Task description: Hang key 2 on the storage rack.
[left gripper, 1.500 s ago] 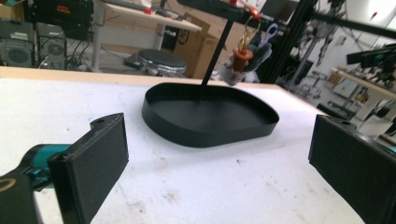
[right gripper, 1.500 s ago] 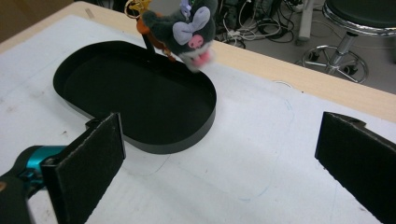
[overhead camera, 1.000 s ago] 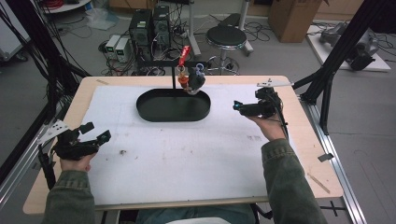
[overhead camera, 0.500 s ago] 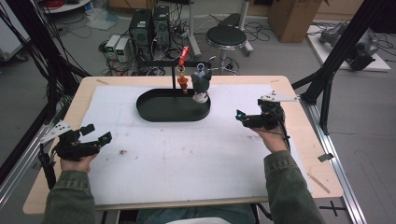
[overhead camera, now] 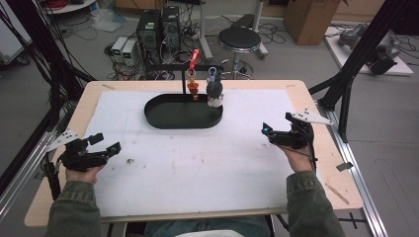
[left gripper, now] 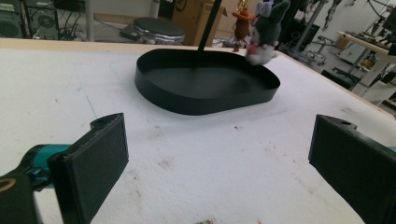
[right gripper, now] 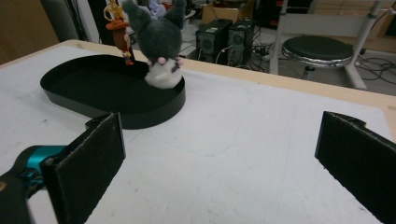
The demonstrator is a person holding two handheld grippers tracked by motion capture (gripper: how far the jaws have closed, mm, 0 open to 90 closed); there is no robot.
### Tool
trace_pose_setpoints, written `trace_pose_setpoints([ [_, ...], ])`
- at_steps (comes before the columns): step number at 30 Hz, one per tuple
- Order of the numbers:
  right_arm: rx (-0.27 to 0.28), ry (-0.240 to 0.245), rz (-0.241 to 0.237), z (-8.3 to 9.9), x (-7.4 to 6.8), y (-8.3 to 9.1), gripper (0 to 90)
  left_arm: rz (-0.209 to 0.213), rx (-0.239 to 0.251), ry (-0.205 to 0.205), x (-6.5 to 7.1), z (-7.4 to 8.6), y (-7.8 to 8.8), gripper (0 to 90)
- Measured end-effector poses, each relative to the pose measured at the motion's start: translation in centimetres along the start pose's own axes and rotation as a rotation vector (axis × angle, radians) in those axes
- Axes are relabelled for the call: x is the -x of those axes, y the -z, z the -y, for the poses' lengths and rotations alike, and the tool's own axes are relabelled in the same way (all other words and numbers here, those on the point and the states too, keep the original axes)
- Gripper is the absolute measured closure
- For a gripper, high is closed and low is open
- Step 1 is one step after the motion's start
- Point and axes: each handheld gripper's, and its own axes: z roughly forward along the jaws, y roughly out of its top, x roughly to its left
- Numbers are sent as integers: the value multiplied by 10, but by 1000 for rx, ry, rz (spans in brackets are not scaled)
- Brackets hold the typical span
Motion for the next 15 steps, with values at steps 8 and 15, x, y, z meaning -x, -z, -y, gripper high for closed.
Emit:
trace_pose_setpoints([
  [8, 5, 15, 8, 22, 9, 14, 5, -4, -34, -23, 3, 2, -2, 51],
  [15, 7, 6, 62, 42, 27, 27, 5, -2, -66, -42, 8, 3, -3, 51],
])
